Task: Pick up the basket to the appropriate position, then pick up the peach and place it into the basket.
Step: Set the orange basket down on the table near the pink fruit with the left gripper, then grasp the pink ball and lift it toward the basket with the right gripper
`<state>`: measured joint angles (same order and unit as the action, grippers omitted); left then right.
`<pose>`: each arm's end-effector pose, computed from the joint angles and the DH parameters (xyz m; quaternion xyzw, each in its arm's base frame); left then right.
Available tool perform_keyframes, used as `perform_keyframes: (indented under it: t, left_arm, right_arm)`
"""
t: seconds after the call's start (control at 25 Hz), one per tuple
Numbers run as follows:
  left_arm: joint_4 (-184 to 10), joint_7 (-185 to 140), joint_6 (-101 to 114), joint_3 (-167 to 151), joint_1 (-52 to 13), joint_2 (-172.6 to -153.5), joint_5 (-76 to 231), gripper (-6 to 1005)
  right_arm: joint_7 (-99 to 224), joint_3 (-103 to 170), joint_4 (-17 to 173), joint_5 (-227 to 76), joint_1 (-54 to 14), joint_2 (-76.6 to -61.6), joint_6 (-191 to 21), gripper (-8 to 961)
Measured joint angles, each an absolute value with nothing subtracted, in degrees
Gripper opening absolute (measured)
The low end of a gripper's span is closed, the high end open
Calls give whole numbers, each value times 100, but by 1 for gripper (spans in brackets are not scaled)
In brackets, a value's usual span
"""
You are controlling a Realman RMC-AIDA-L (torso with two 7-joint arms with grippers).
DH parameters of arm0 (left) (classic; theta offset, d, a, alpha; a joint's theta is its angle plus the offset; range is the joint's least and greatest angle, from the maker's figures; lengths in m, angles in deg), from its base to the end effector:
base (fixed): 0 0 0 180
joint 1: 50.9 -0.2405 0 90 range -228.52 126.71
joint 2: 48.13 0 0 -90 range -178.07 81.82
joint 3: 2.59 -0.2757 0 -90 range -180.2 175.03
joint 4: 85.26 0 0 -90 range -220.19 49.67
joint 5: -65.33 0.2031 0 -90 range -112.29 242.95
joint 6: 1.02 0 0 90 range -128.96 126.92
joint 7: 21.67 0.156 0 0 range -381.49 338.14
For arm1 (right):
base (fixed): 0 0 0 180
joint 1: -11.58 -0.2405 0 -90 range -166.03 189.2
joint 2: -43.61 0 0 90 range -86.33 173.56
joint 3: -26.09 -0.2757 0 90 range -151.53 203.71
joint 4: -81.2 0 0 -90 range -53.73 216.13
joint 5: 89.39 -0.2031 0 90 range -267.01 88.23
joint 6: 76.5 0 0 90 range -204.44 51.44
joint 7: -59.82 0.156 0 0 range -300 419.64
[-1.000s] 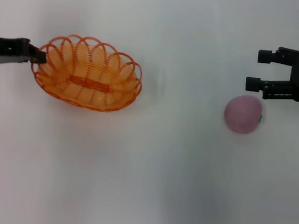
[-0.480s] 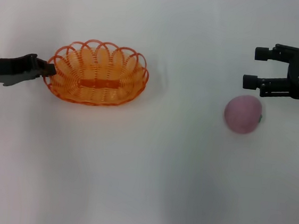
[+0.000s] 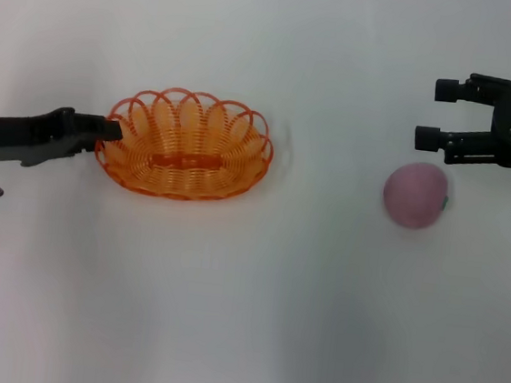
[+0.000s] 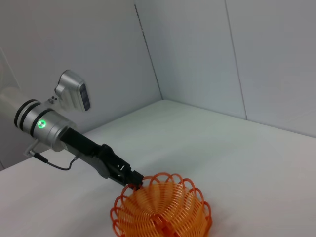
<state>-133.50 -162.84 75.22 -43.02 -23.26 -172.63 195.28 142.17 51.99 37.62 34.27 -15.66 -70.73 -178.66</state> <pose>-0.3015 0.3414 -0.0377 -0.7140 -0.6636 -0.1759 0.1371 0.3051 0.3131 0.0475 -0.9324 0.2419 0.2279 0.1424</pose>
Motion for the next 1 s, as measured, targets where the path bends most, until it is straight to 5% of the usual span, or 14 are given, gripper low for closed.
perform_keyframes:
  t: [0.32, 0.72, 1.0]
  left_arm:
    - [-13520, -16120, 7762, -4259, -2432, -17221, 19530, 521]
    - [-14334, -12978, 8520, -4171, -3123, -17251, 18306, 668]
    - [-14341, -10781, 9957, -4156, -3352, -17247, 18163, 830]
  right_arm:
    - [14240, 5145, 3761, 3427, -1597, -7064, -17869, 956]
    - [14830, 5151, 3786, 3216, -1885, -7049, -18003, 956]
    - [15741, 5746, 3337, 3563, -2301, -6876, -18105, 956]
